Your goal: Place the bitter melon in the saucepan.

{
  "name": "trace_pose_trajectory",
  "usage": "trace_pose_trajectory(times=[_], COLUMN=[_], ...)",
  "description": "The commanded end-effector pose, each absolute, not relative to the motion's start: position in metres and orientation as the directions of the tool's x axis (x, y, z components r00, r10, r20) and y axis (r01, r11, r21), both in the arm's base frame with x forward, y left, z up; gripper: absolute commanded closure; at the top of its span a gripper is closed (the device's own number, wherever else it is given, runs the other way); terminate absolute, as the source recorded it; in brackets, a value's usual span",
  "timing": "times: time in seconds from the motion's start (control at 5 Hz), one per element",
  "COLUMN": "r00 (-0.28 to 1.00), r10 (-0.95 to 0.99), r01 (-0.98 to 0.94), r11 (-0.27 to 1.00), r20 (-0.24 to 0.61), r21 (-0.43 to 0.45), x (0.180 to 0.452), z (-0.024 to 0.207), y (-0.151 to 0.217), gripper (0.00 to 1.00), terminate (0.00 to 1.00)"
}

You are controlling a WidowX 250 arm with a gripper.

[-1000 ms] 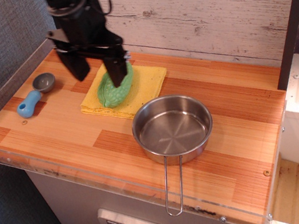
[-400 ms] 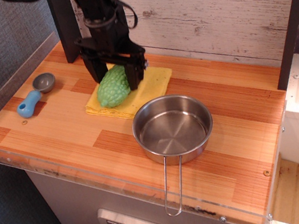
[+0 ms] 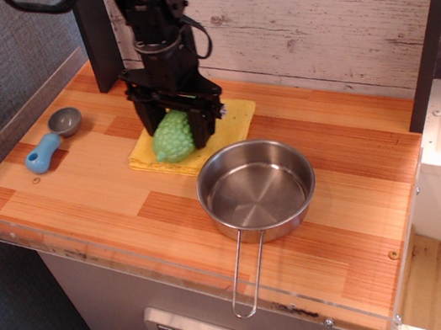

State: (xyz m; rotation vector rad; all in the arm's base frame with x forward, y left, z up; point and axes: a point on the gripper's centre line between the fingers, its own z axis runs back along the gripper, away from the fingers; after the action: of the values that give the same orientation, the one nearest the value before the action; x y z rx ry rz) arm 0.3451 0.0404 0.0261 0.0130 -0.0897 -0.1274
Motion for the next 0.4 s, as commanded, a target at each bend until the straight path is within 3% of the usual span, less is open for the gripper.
trace_pose_trajectory(times=[0.0, 0.2], r00=[0.938, 0.92], r10=[-0.218, -0.302], r01=[0.222, 0.316], r11=[0.975, 0.949], r20=[0.27, 0.249], r21=[0.016, -0.015], x=[0.333, 0.317], z=[0.102, 0.096], y=[0.014, -0.019], gripper=[1.0, 1.0], terminate=[0.0, 0.0])
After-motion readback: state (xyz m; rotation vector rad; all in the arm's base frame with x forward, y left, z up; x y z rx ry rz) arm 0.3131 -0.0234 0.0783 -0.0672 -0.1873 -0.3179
